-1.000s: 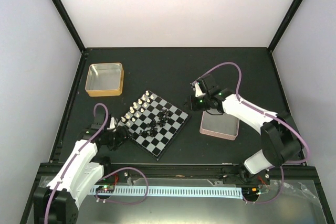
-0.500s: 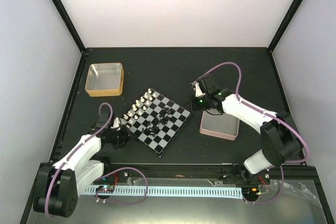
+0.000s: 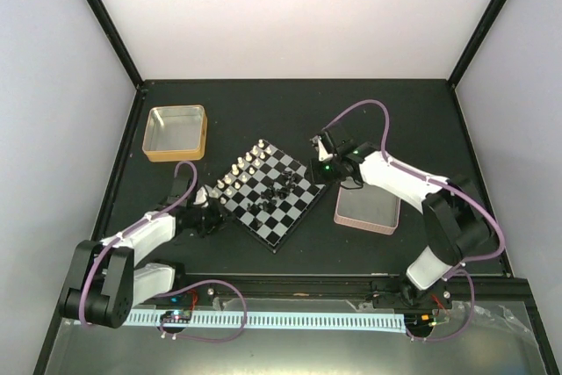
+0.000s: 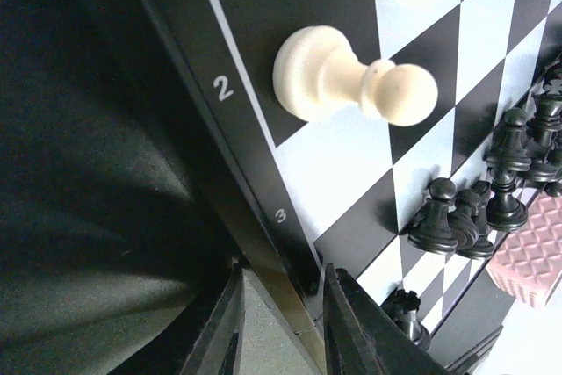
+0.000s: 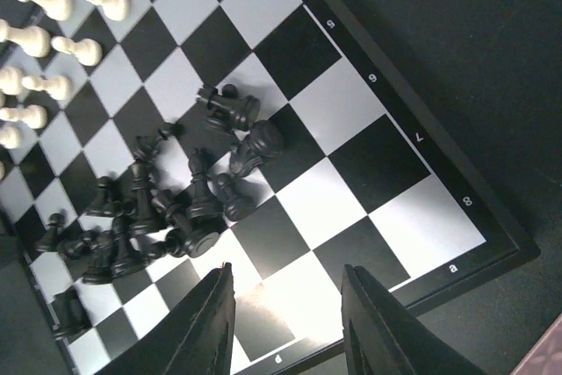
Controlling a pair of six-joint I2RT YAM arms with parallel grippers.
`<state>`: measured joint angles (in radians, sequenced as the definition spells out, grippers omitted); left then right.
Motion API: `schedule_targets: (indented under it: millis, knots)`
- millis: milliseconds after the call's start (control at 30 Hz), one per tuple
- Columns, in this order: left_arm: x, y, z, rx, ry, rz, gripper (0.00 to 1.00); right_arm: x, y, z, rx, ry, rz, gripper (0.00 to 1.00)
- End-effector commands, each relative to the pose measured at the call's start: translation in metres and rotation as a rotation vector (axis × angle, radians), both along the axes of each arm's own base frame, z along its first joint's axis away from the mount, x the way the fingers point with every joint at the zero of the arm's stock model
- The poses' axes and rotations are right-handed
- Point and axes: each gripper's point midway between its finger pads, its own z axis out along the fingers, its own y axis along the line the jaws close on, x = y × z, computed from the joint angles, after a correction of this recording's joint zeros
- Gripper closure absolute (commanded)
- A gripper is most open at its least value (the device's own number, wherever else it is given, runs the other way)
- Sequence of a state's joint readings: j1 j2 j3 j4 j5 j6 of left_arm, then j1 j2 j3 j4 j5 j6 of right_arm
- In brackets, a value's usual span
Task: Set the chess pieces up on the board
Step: Move the chessboard to the center of the board, then pick up the chess piece from the chessboard.
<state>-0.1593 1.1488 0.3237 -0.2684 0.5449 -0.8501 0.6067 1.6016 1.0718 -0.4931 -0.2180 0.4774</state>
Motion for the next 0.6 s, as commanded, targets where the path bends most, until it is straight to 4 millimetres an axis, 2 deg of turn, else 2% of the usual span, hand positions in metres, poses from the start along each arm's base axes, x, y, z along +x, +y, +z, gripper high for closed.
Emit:
schedule_targets:
  millis: [0,133,300,467,567]
  knots:
    - [0.013,0.004,0.002,0.044,-0.041,0.011,0.7,0.008,0.001,-0.01,-0.079,-0.015,0.006,0.64]
    - [0.013,0.004,0.009,0.048,-0.068,0.0,0.63,0.006,0.01,-0.021,-0.124,-0.001,0.04,0.64]
    - [0.013,0.005,0.022,0.054,-0.116,-0.007,0.59,0.002,0.026,-0.028,-0.154,0.009,0.102,0.63]
    - [0.014,0.004,0.037,0.08,-0.168,-0.047,0.57,-0.004,0.041,-0.021,-0.164,-0.007,0.152,0.62]
    - [0.017,-0.009,0.054,0.114,-0.23,-0.123,0.56,-0.007,0.047,-0.018,-0.146,-0.002,0.154,0.62]
